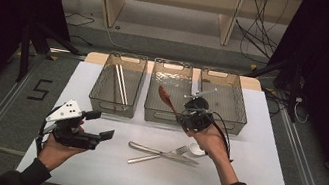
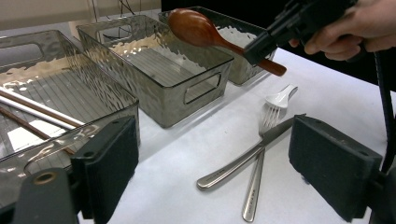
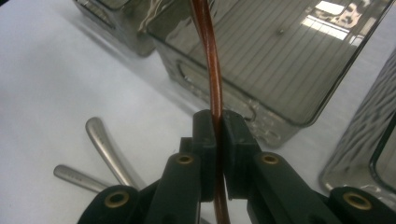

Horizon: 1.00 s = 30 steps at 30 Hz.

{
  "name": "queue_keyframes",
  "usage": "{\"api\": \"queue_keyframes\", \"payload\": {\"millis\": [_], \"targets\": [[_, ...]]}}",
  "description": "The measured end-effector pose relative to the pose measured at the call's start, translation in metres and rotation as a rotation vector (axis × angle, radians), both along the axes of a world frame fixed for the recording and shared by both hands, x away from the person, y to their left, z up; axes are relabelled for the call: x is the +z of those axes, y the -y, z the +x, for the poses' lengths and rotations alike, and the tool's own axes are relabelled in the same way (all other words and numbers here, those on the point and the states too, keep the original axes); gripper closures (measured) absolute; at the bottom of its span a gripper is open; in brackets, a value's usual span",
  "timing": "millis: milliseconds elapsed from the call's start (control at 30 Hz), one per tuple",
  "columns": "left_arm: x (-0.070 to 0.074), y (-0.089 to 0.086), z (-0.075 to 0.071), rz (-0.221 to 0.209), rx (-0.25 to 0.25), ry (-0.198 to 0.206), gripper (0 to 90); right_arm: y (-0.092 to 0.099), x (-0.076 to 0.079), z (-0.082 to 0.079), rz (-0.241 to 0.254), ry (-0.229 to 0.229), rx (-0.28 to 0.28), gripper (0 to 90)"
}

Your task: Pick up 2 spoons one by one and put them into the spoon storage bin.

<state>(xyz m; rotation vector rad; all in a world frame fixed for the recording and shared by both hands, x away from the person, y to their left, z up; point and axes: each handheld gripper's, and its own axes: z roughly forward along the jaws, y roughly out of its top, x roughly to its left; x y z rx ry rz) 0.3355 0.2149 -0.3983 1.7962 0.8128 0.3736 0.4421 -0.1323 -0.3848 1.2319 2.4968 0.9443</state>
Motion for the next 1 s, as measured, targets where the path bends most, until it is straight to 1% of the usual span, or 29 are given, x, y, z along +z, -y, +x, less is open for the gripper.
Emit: {"api": "queue_keyframes", "payload": {"millis": [300,467,533,733,1000], "targets": [[0.001,0.001,-0.001,-0.002,0.004,0.008,15.6,-0.006,0.010,0.019,0.003,0.006,-0.029,85.6],[0.001,0.001,-0.001,-0.001,0.004,0.012,15.5,-0.010,0.009,0.031,0.002,0.000,-0.048,85.6],[0.001,0.000,-0.001,-0.003,0.005,0.015,15.6,-0.012,0.009,0.034,-0.007,0.005,-0.055,85.6],[0.001,0.000,-0.001,-0.003,0.005,0.018,15.6,-0.015,0.012,0.047,-0.012,0.005,-0.075,85.6],[0.001,0.000,0.000,-0.002,0.005,0.015,15.6,-0.018,0.017,0.063,-0.012,0.017,-0.112,85.6]]}}
